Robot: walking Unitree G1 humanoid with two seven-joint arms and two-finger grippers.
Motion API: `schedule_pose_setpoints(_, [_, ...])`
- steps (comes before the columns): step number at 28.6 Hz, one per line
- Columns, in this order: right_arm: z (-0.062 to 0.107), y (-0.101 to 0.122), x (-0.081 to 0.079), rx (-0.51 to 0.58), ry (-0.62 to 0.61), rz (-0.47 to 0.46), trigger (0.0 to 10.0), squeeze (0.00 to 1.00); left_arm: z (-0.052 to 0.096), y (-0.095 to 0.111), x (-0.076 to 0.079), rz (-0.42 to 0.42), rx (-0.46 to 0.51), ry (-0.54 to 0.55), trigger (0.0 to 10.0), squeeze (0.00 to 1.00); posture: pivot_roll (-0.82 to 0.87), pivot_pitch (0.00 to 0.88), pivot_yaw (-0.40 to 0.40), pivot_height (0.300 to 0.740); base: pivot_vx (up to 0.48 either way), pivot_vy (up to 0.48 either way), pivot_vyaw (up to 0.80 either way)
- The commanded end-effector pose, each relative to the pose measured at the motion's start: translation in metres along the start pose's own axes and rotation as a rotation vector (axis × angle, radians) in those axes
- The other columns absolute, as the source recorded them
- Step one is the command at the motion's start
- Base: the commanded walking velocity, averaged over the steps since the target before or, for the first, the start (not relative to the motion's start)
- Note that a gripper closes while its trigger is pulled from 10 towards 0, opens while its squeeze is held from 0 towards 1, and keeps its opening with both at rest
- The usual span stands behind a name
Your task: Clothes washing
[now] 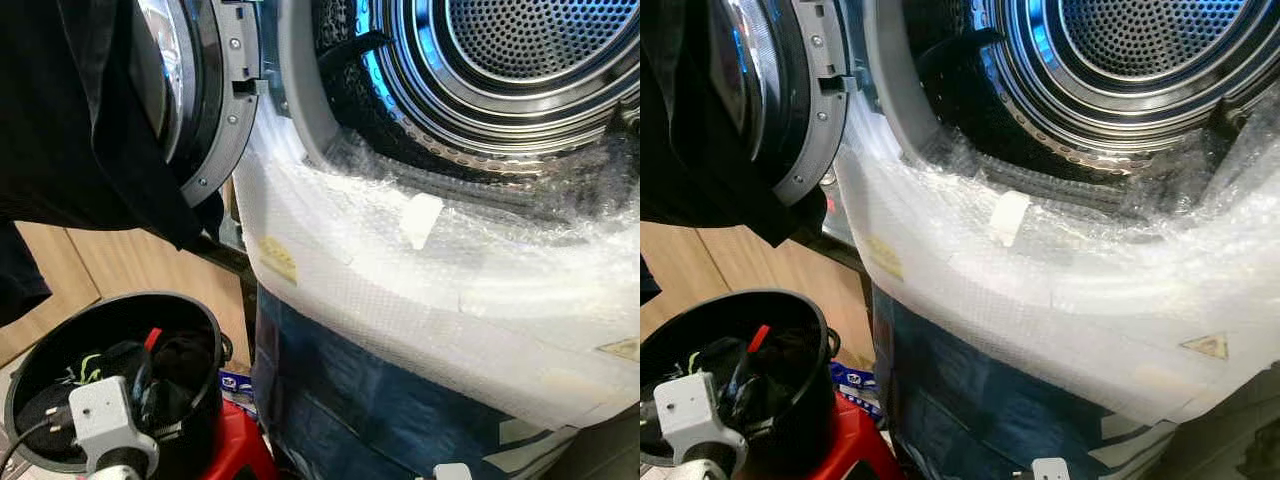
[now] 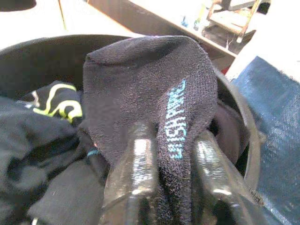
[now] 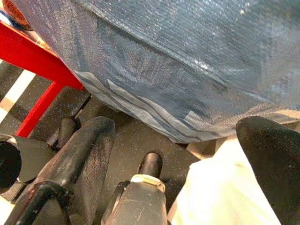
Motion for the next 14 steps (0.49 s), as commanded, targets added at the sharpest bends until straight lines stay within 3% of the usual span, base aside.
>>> schedule_pose_setpoints(1, [0.0002,-0.0002,0.0010,0.004,-0.008,-0.019,10.0,0.00,-0.0023,-0.0001,0.0007,-0.002,-0.001,-0.007,0.0,0.00,0.13,0.000,-0.001,0.740,0.000,0.000,0.00])
schedule_pose_setpoints(14, [-0.0002,-0.0012,-0.0059,-0.003,0.014,-0.006,10.0,0.00,-0.0055,0.0073,-0.0023,-0.007,0.043,0.019,0.0,0.00,0.16,0.000,-0.007,0.740,0.000,0.000,0.00])
Point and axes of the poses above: a point about 5 cm out from each wrist's last joint towards the gripper, its own z axis pointing back from the gripper into the wrist, its own y axis along the axis of the wrist's last joint, x = y × z, the point moved 2 cm from there along -z, pointing out of the wrist towards the gripper, and after that the axes turned 2 degrees about z, right-handed, at the moved point
